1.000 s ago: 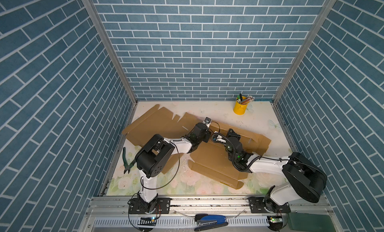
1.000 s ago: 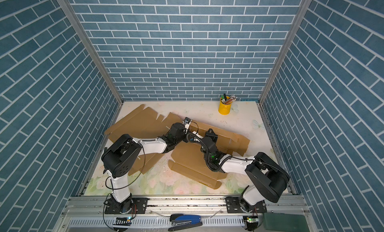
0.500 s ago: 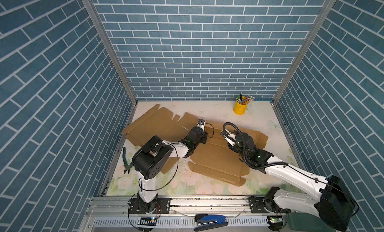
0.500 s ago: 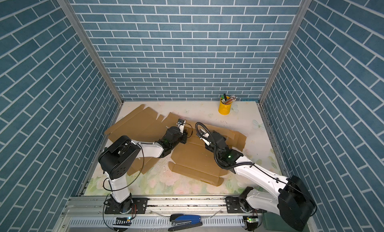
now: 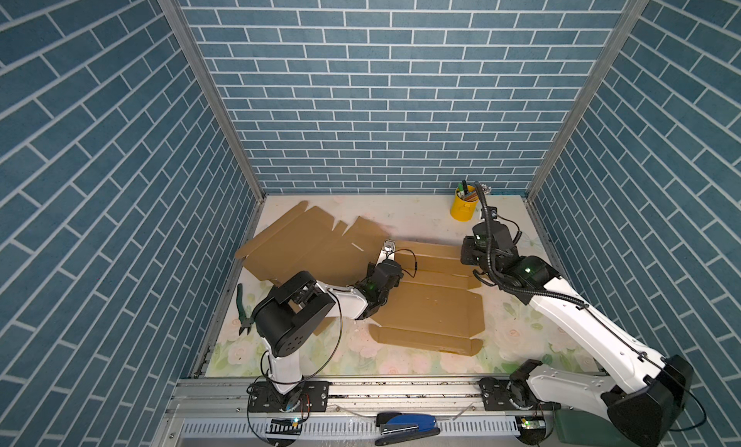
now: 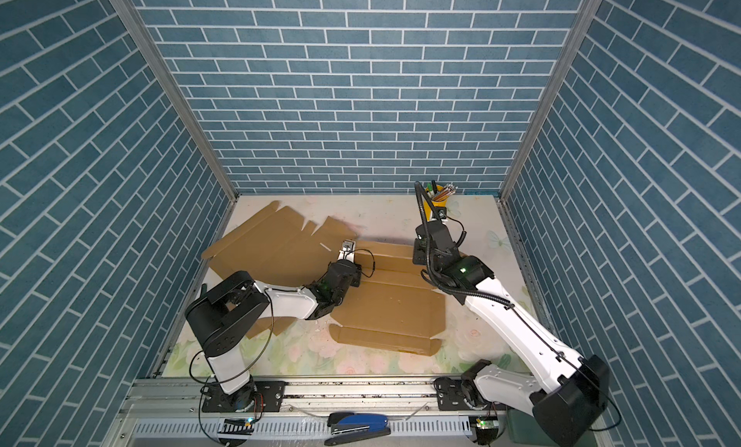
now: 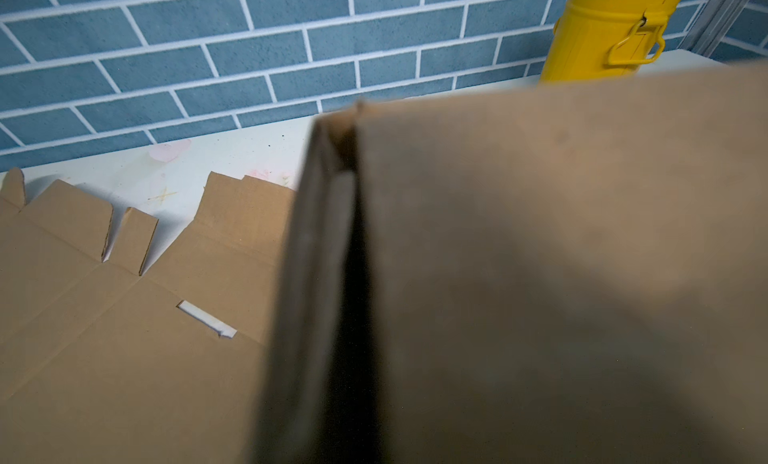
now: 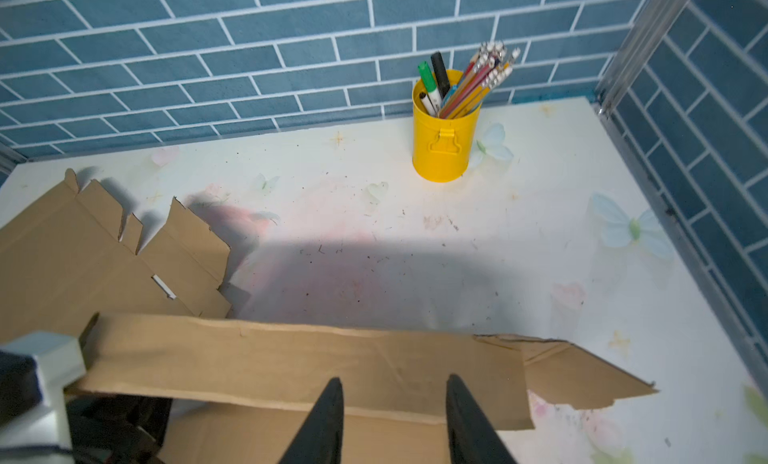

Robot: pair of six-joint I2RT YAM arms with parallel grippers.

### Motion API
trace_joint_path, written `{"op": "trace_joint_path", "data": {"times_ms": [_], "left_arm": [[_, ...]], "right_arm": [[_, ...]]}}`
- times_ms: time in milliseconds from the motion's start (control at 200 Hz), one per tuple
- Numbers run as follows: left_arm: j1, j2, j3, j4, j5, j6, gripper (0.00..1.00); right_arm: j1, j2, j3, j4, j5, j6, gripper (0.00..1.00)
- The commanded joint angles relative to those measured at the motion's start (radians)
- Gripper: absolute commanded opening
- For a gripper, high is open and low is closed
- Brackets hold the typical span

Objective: Fold the paper box

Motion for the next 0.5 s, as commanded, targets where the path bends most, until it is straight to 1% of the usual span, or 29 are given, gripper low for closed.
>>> {"op": "trace_joint_path", "data": {"times_ms": [0, 90, 210, 335, 435, 495], "left_arm": [[-0.014, -0.012, -0.016, -0.026, -0.078, -0.001, 0.01], [-0.019, -0.011, -0.021, -0.021, -0.081, 0.001, 0.01], [-0.022, -0.01, -0.033, -0.008, -0.08, 0.001, 0.0], [-0.025, -0.012, -0.042, -0.006, -0.077, 0.005, 0.01], [-0.025, -0.014, -0.044, -0.008, -0.075, 0.013, 0.0], [-0.025, -0.016, -0.043, -0.012, -0.077, 0.019, 0.0]], "right_arm": [[0.0, 0.054, 0.066, -0.149, -0.017, 0.218, 0.39], [0.0, 0.091, 0.076, -0.139, -0.032, 0.244, 0.38], [-0.016, 0.157, 0.082, -0.133, -0.047, 0.242, 0.39], [-0.076, 0.204, 0.057, -0.075, -0.13, 0.228, 0.38], [-0.1, 0.244, 0.072, -0.085, -0.168, 0.205, 0.37], [-0.114, 0.242, 0.077, -0.093, -0.193, 0.193, 0.37]]}}
